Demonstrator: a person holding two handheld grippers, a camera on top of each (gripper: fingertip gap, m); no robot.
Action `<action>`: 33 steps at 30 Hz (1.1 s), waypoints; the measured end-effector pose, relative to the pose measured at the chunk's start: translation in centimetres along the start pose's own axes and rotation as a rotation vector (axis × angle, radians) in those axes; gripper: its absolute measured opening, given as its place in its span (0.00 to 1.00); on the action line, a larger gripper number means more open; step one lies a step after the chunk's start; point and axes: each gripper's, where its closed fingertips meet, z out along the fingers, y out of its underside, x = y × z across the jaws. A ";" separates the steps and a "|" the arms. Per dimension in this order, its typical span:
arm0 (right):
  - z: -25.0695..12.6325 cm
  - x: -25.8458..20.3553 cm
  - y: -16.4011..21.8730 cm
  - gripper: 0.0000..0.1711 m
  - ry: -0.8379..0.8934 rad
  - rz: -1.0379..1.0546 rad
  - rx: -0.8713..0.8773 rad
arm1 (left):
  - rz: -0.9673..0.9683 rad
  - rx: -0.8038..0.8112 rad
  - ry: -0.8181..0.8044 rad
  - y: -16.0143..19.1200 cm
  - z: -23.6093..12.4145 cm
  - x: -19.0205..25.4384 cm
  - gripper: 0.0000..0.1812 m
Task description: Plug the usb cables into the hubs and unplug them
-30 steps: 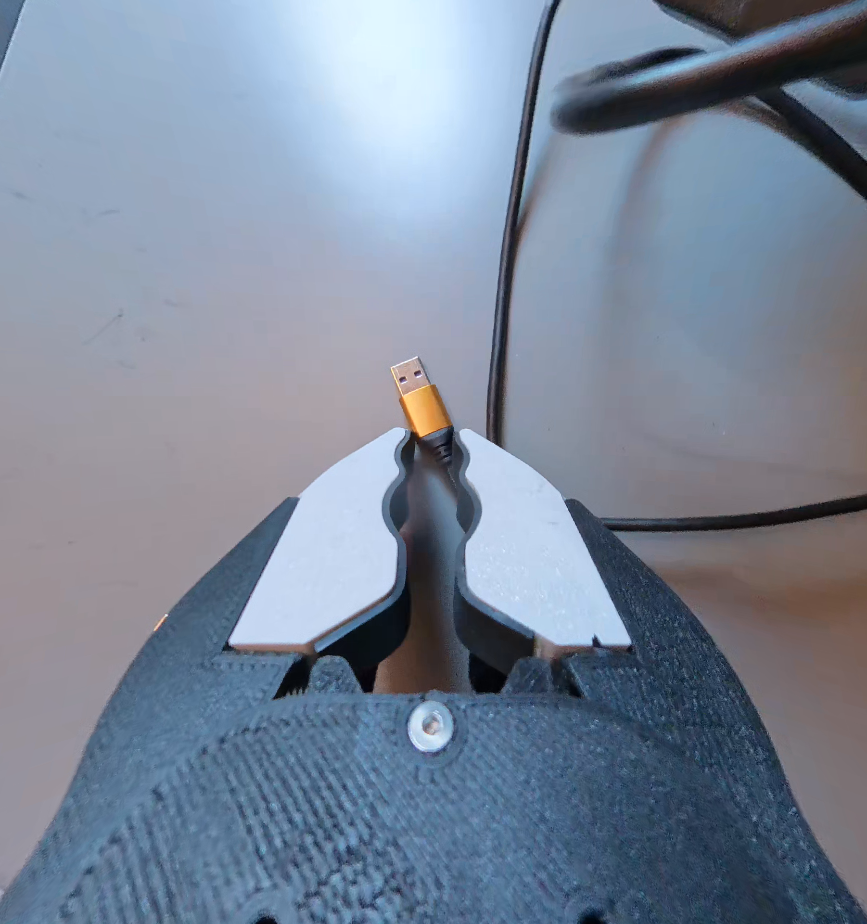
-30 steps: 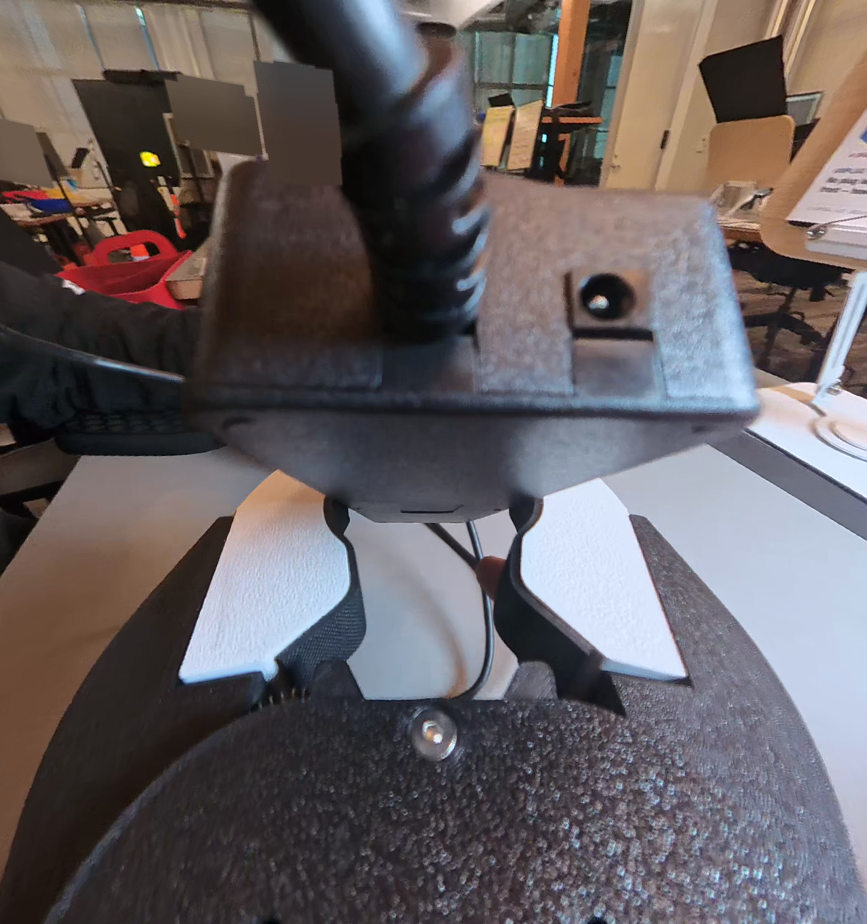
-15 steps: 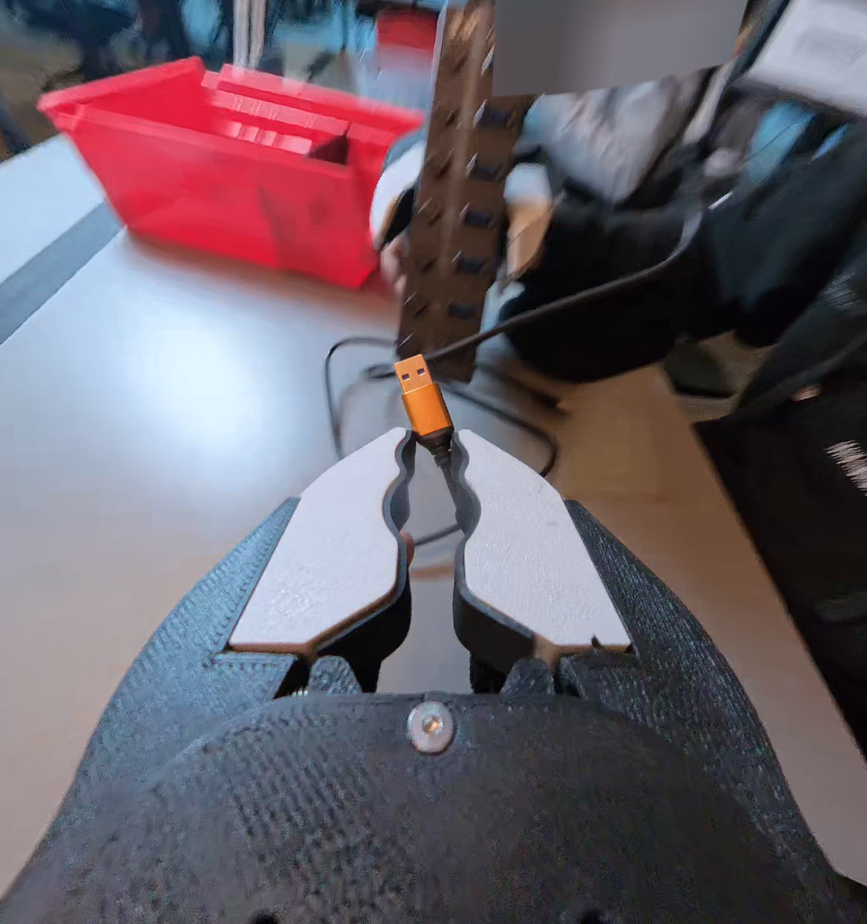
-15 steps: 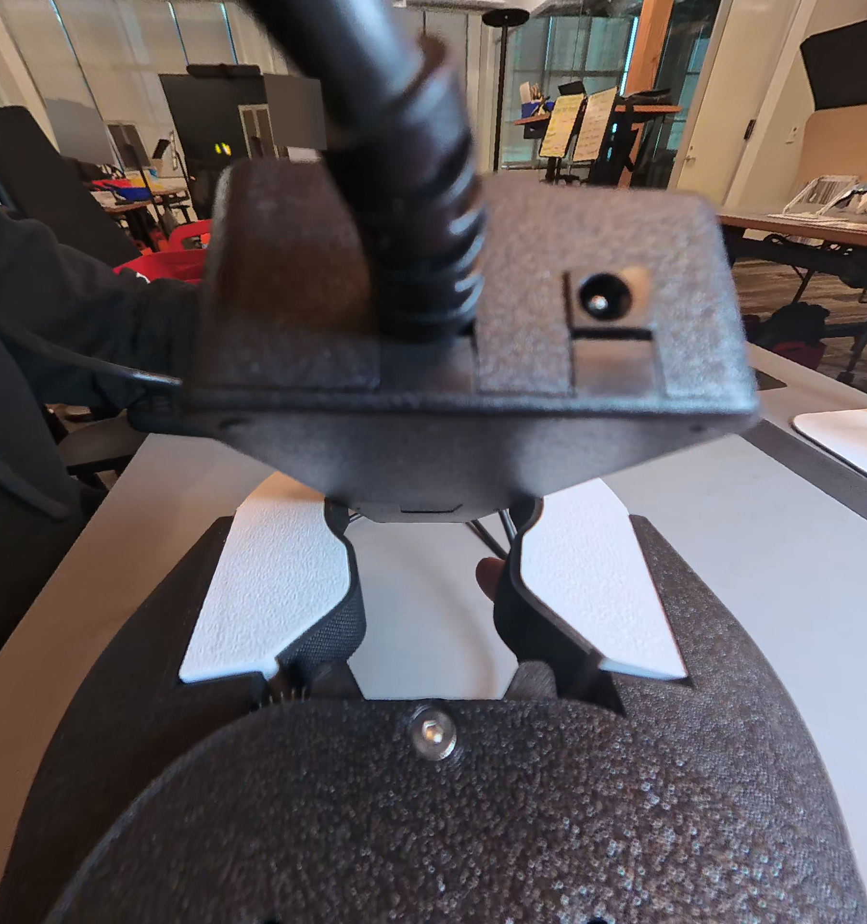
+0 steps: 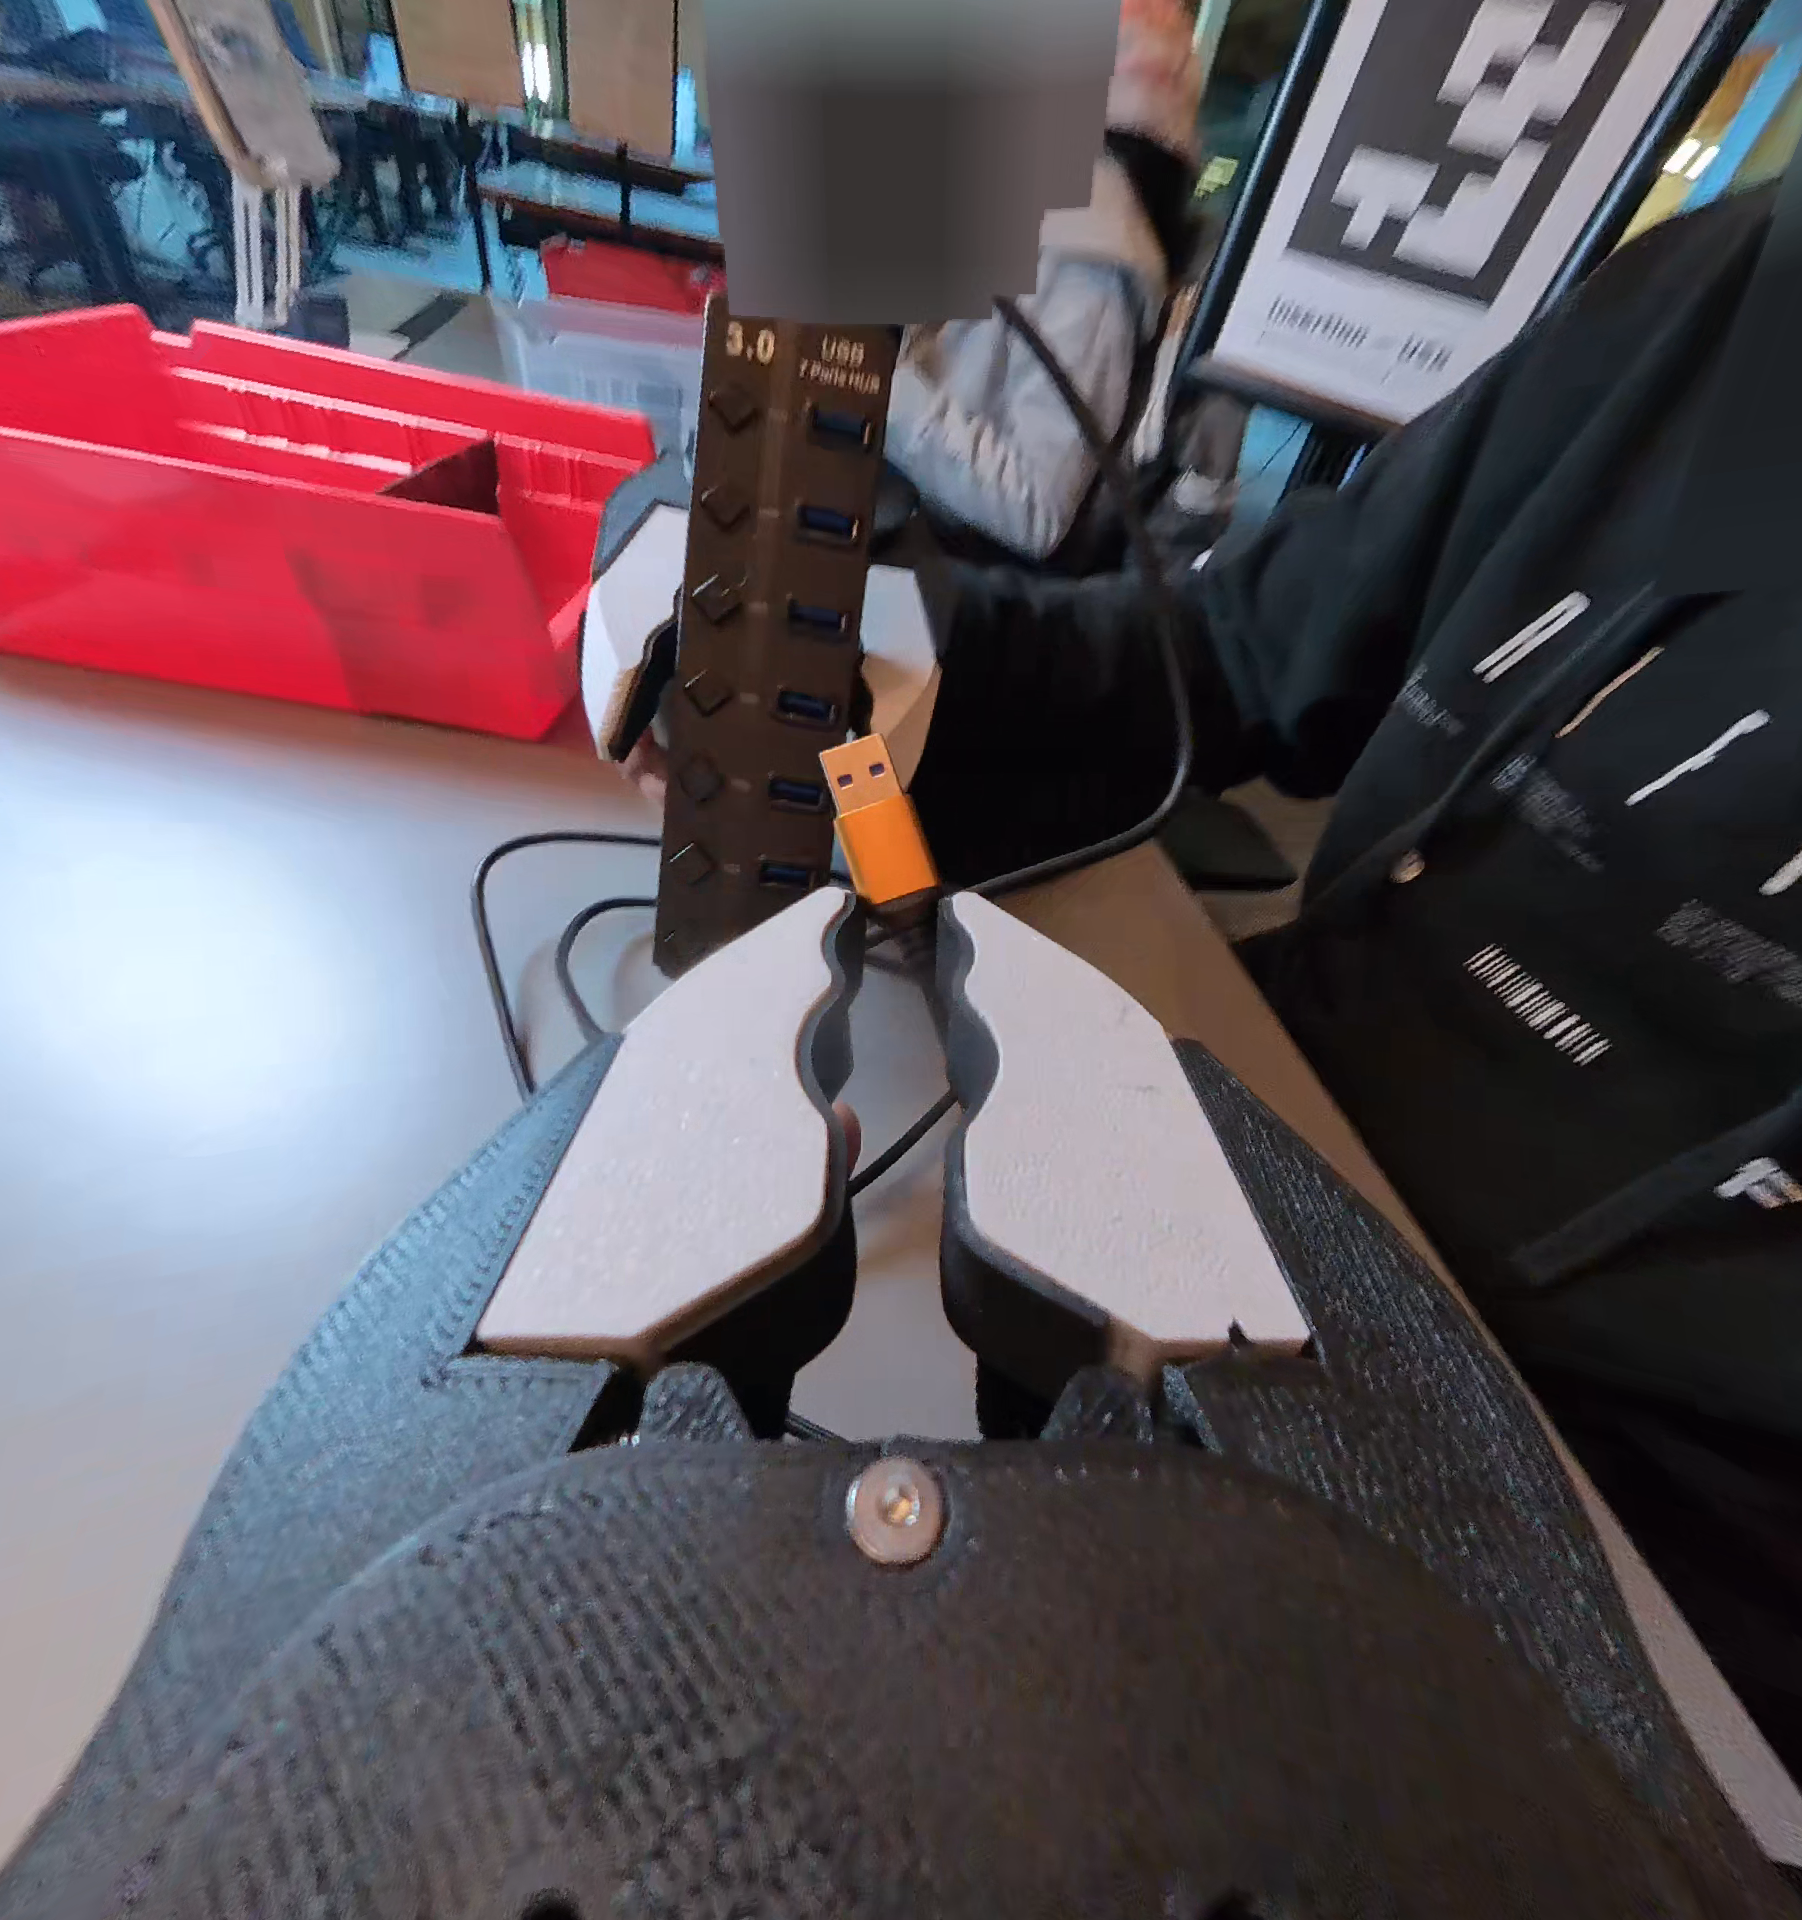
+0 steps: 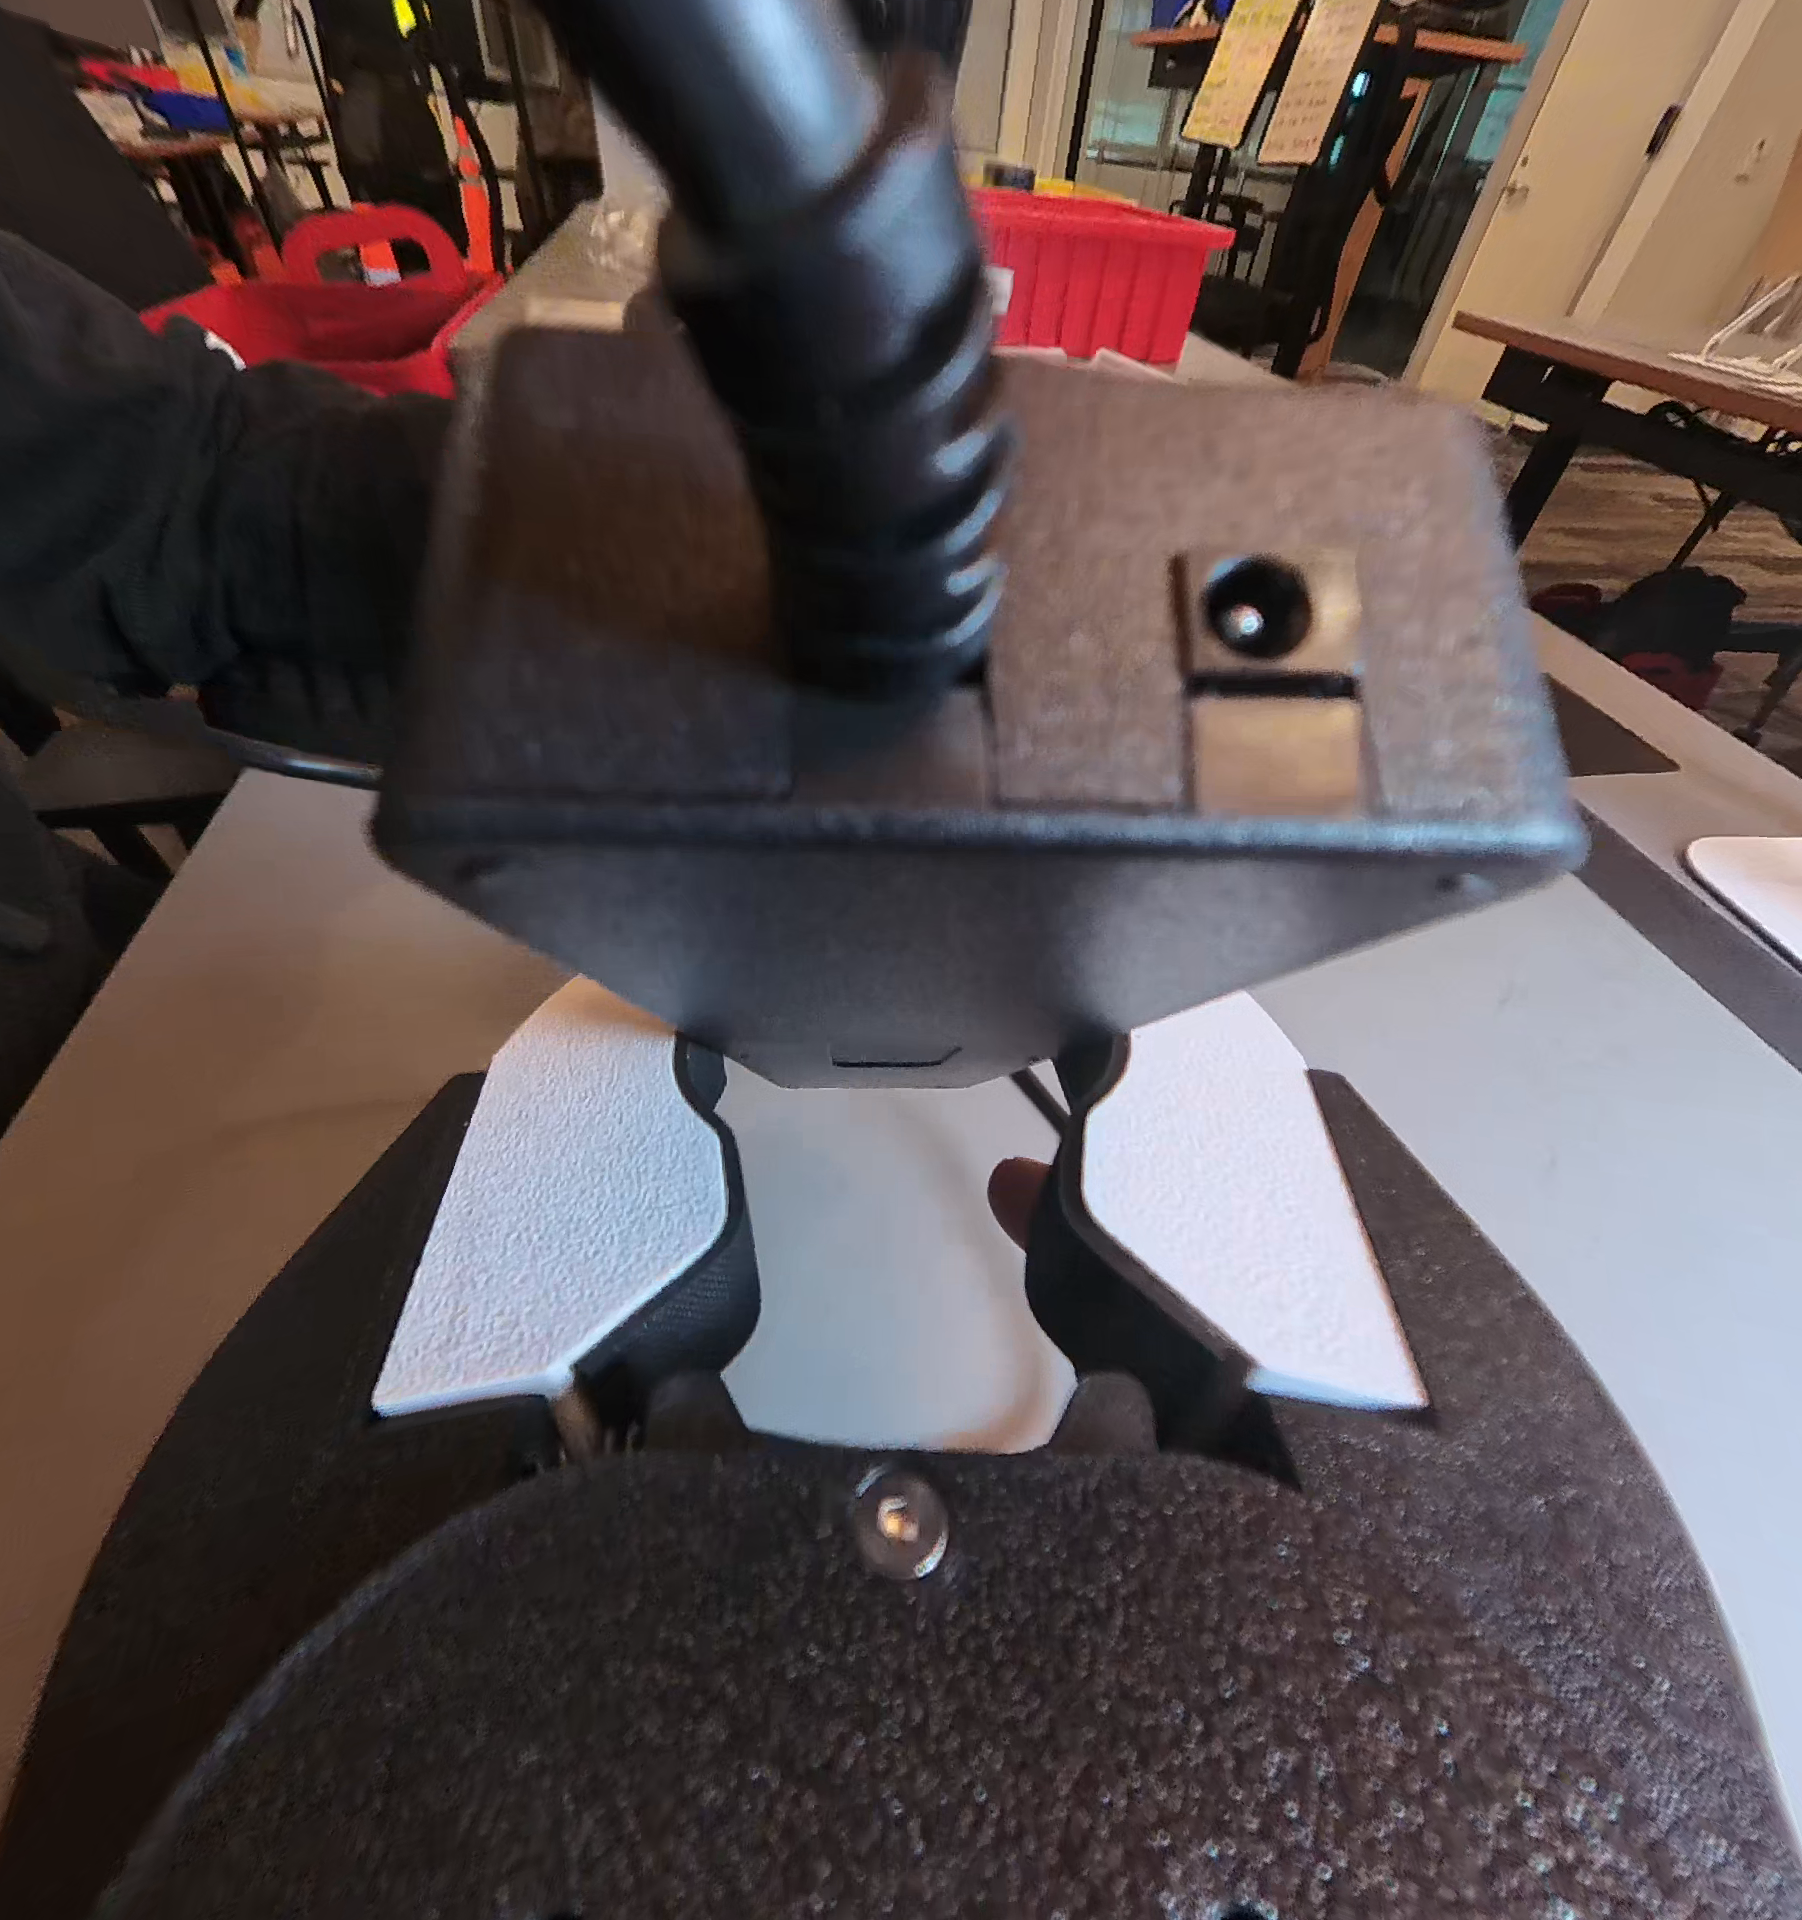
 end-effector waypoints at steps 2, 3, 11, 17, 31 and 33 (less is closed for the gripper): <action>0.2 -0.2 0.3 0.37 -0.004 -0.012 -0.020 | 0.028 -0.055 -0.030 0.5 0.7 0.0 0.07; 0.3 -0.2 0.4 0.37 -0.005 -0.014 -0.027 | 0.033 -0.085 -0.051 0.9 1.0 -0.2 0.07; -0.2 1.2 1.4 0.37 0.056 -0.006 -0.072 | 0.119 -0.456 -0.416 6.6 0.3 -5.9 0.07; -1.8 3.4 1.4 0.37 0.139 0.022 -0.056 | 0.115 -0.461 -0.500 5.9 -1.7 -7.0 0.08; -4.3 5.1 -0.3 0.37 0.196 0.106 0.075 | -0.505 -0.018 -0.206 1.5 -5.2 -5.5 0.07; -4.2 5.2 -0.1 0.37 0.198 0.105 0.067 | -0.568 -0.134 -0.373 4.9 -5.6 -8.0 0.03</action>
